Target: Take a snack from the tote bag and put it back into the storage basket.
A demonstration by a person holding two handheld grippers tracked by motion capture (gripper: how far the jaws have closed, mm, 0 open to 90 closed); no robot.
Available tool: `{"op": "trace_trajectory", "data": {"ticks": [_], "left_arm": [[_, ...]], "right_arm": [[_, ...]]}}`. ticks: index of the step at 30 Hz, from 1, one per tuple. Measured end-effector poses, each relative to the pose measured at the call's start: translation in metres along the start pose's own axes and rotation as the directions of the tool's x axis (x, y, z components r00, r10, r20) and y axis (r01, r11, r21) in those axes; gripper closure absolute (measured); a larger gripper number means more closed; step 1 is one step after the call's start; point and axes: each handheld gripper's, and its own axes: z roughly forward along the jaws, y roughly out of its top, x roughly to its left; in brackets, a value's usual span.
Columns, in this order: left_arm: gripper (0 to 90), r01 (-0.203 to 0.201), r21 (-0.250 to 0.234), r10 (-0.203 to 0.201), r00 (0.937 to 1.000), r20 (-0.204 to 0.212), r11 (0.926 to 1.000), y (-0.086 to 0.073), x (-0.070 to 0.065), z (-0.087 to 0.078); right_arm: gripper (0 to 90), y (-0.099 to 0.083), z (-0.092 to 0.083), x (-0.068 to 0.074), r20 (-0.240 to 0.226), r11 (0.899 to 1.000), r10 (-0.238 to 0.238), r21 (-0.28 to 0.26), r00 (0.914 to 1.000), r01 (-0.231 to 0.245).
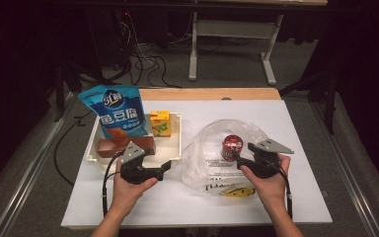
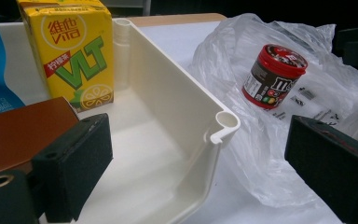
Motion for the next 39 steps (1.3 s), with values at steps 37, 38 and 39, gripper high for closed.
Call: {"op": "trace_trajectory", "data": {"ticks": [37,38,39], "left_arm": [[9.8,-0.009,-0.005,0.009,0.9996,0.026,0.9999,0.000,-0.008,0.000],[9.8,-0.010,-0.006,0.010,0.9996,0.027,0.9999,0.000,-0.008,0.000],[9.8,-0.010,-0.006,0.010,0.9996,0.027,0.9999,0.000,-0.008,0.000]], "right_arm": [[25.1,-0.003,0.081,-0.009,0.081,0.983,0.017,0.183,0.9966,-0.031],[25.5,-0.003,0.080,-0.009,0.085,0.983,0.004,0.184,0.9964,-0.020],[25.7,-0.002,0.079,-0.008,0.085,0.982,-0.001,0.186,0.9963,-0.015]]}}
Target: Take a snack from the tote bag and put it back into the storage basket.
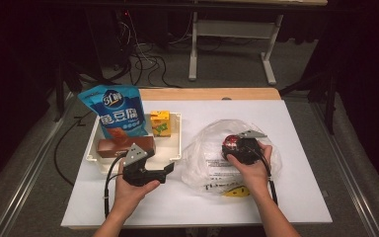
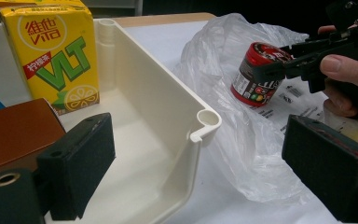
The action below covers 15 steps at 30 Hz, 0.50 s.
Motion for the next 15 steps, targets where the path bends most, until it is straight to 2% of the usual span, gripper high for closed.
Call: {"op": "trace_trajectory", "data": {"ticks": [7,15], "left_arm": [[10.0,0.002,-0.011,-0.002,1.0000,0.002,0.9999,0.002,-0.001,0.000],[10.1,-0.008,-0.024,0.009,0.9999,0.011,0.9997,0.006,-0.009,0.002]], "right_arm": [[25.9,0.002,-0.012,0.001,-0.032,1.000,0.003,-0.025,0.9995,-0.004],[25.9,0.008,-0.033,0.005,-0.075,0.999,-0.032,-0.045,0.9967,0.028]]}}
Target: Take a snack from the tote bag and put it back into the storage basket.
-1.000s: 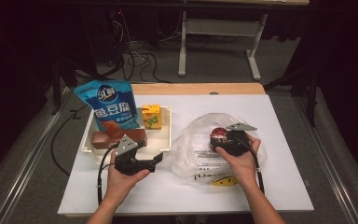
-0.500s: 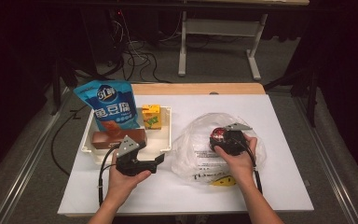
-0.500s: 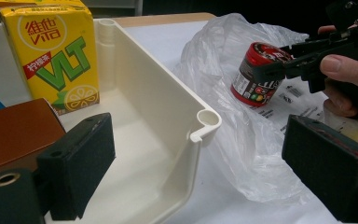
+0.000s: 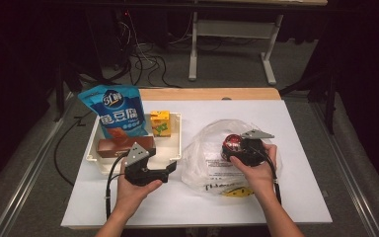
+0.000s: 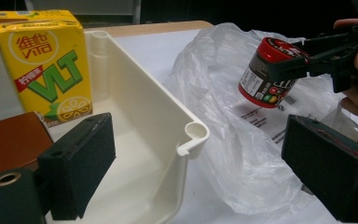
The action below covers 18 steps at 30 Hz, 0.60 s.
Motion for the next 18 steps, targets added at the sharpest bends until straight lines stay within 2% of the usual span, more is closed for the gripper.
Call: {"op": "trace_trajectory", "data": {"ticks": [6,9,14,18], "left_arm": [[10.4,-0.029,0.000,0.029,0.9993,0.024,0.9996,0.004,-0.014,0.010],[10.6,-0.050,0.000,0.050,0.9980,0.038,0.9988,0.005,-0.023,0.016],[10.9,-0.117,0.007,0.117,0.9917,0.053,0.9931,0.004,-0.040,0.025],[11.1,-0.140,0.017,0.138,0.9878,0.072,0.9900,0.002,-0.050,0.033]], "right_arm": [[25.9,0.004,-0.015,0.006,-0.021,0.999,-0.032,-0.022,0.9993,0.031],[25.9,0.007,-0.024,0.011,-0.037,0.999,-0.034,-0.043,0.9987,0.032],[25.9,0.013,-0.037,0.017,-0.058,0.997,-0.042,-0.059,0.9974,0.039],[25.9,0.016,-0.045,0.024,-0.074,0.997,-0.054,-0.066,0.9958,0.049]]}}
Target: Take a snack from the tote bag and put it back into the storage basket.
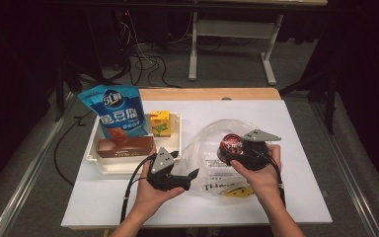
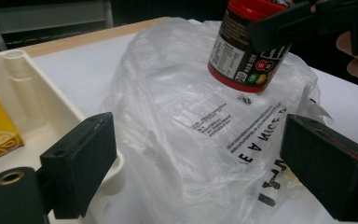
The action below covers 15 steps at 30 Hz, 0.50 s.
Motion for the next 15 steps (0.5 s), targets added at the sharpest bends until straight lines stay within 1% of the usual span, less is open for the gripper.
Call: {"op": "trace_trajectory", "data": {"ticks": [2,5,10,15], "left_arm": [[11.8,-0.006,-0.002,0.006,1.0000,0.007,1.0000,0.000,-0.004,0.004],[12.7,-0.022,0.004,0.022,0.9996,0.016,0.9997,-0.001,-0.009,0.010],[12.5,-0.044,0.008,0.044,0.9988,0.023,0.9990,-0.001,-0.016,0.020],[9.5,-0.071,0.010,0.070,0.9966,0.043,0.9974,0.000,-0.025,0.028]], "right_arm": [[25.9,0.001,-0.003,0.003,-0.005,1.000,0.006,0.000,1.0000,-0.006],[25.9,0.002,-0.007,0.007,-0.023,1.000,0.003,-0.005,0.9997,-0.003],[25.9,0.003,-0.010,0.012,-0.033,1.000,0.005,0.001,0.9995,-0.005],[25.9,0.003,-0.011,0.019,-0.055,1.000,-0.008,0.005,0.9985,0.008]]}}
